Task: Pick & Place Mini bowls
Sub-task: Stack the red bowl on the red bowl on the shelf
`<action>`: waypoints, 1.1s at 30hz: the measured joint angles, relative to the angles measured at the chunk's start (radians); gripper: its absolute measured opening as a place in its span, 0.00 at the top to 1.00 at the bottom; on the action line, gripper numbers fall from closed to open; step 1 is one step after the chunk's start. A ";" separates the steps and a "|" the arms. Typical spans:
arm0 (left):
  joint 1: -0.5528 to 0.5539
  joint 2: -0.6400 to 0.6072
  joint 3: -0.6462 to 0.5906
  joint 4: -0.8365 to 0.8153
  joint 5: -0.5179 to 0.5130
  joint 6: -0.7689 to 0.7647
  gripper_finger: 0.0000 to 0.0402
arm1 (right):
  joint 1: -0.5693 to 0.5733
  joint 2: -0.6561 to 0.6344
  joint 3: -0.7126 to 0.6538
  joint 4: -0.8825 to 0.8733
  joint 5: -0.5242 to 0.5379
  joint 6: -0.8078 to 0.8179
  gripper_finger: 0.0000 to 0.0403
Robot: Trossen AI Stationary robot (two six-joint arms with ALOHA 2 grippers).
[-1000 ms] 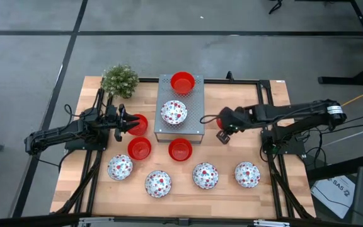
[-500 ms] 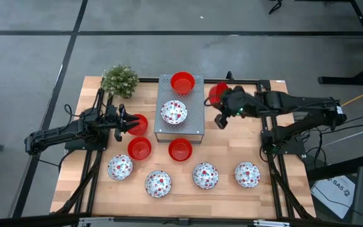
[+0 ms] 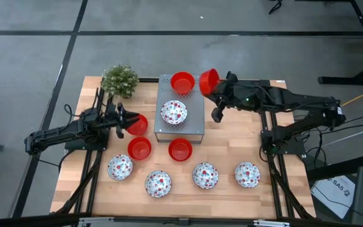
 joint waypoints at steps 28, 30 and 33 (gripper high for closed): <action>0.000 0.000 0.000 0.037 -0.104 -0.418 0.68 | -0.271 0.481 0.398 -0.137 -0.300 -0.333 0.98; 0.000 0.000 0.000 0.036 -0.105 -0.419 0.68 | -0.280 0.538 0.476 -0.218 -0.300 -0.356 0.98; 0.000 0.000 0.000 0.036 -0.101 -0.418 0.68 | -0.290 0.610 0.580 -0.300 -0.301 -0.380 0.98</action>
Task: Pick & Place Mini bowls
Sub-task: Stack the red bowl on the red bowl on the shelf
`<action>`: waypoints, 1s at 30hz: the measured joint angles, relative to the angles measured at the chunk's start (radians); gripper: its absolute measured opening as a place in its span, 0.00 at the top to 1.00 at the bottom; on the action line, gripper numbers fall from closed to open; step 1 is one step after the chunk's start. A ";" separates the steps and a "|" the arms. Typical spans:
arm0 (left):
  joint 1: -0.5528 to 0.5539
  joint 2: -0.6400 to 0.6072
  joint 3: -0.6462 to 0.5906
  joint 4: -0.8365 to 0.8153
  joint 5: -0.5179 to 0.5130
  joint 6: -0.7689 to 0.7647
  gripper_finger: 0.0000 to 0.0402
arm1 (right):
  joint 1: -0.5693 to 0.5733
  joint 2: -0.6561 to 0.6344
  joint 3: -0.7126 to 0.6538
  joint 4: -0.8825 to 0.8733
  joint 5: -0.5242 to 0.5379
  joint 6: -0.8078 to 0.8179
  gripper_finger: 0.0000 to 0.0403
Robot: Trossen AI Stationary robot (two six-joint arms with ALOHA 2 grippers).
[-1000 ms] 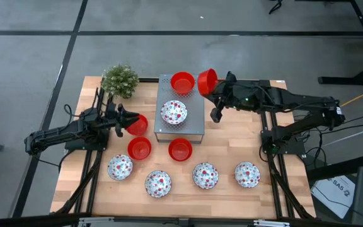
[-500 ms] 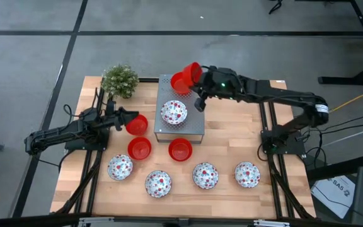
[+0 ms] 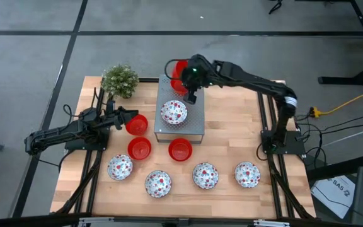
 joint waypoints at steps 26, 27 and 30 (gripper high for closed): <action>0.000 0.002 0.000 -0.073 0.007 0.487 0.68 | -0.041 0.141 0.168 -0.204 -0.034 -0.016 0.98; 0.000 0.003 0.000 -0.074 0.008 0.529 0.68 | -0.042 0.141 0.168 -0.204 -0.034 -0.016 0.98; 0.000 0.002 0.000 -0.074 0.007 0.638 0.68 | -0.044 0.141 0.168 -0.204 -0.041 -0.016 0.98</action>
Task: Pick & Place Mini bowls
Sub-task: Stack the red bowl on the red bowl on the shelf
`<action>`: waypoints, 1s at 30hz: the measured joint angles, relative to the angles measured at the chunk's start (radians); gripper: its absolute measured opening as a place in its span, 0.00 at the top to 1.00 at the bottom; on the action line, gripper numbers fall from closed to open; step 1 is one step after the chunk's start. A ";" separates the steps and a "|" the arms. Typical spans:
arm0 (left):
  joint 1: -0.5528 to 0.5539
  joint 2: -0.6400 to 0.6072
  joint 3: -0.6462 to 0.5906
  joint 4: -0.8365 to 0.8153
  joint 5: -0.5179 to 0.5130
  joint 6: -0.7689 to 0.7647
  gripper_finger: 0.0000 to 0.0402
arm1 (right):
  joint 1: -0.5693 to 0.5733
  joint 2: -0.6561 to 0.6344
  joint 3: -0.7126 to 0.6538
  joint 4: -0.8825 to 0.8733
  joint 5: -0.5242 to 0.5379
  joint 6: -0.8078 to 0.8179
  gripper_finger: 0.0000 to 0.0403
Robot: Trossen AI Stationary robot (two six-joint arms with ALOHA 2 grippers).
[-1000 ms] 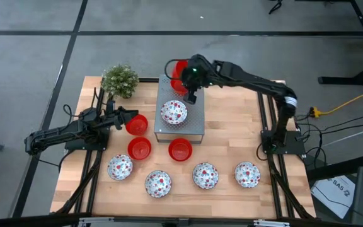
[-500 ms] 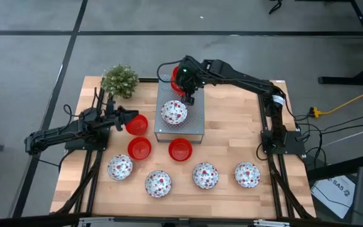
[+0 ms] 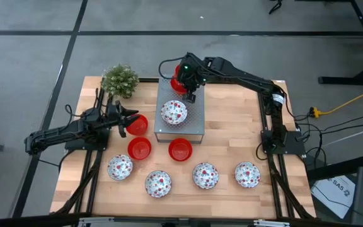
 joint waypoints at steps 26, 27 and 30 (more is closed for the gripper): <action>0.000 0.000 0.000 -0.001 -0.003 0.113 0.68 | 0.000 0.000 0.000 0.008 -0.001 -0.001 0.79; 0.000 0.000 0.000 -0.001 -0.003 0.113 0.68 | 0.000 0.000 0.000 0.008 -0.001 -0.001 0.79; 0.000 0.000 0.000 -0.001 -0.003 0.113 0.68 | 0.000 0.000 0.000 0.008 -0.002 -0.001 0.78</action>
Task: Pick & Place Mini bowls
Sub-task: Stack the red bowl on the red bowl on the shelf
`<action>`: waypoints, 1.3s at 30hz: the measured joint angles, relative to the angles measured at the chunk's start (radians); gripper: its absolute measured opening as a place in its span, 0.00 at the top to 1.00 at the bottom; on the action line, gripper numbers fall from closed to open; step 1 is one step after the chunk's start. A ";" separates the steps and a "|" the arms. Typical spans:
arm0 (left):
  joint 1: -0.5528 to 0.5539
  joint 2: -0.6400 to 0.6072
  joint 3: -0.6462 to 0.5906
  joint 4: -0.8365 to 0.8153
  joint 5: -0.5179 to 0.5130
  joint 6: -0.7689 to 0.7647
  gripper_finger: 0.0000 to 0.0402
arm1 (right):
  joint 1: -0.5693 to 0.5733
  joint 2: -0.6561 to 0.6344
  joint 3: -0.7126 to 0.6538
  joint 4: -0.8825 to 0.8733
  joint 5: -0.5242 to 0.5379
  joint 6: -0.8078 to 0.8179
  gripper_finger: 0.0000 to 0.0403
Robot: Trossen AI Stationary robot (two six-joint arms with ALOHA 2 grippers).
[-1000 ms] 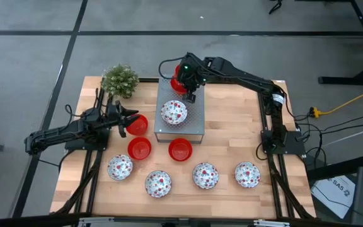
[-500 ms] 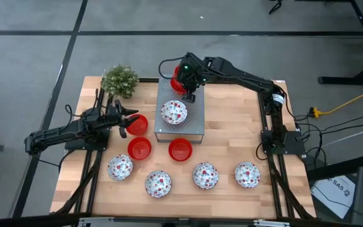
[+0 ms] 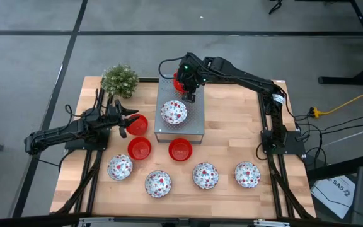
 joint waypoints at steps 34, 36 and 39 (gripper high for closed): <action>0.000 0.000 0.000 0.000 0.000 0.000 0.68 | 0.002 0.023 0.000 -0.015 0.001 0.007 0.97; 0.000 0.000 0.000 0.000 0.000 0.000 0.68 | 0.002 0.026 0.000 -0.015 0.001 0.007 0.93; 0.000 0.000 0.000 0.000 0.000 0.000 0.68 | 0.002 0.028 0.000 -0.015 0.001 0.007 0.87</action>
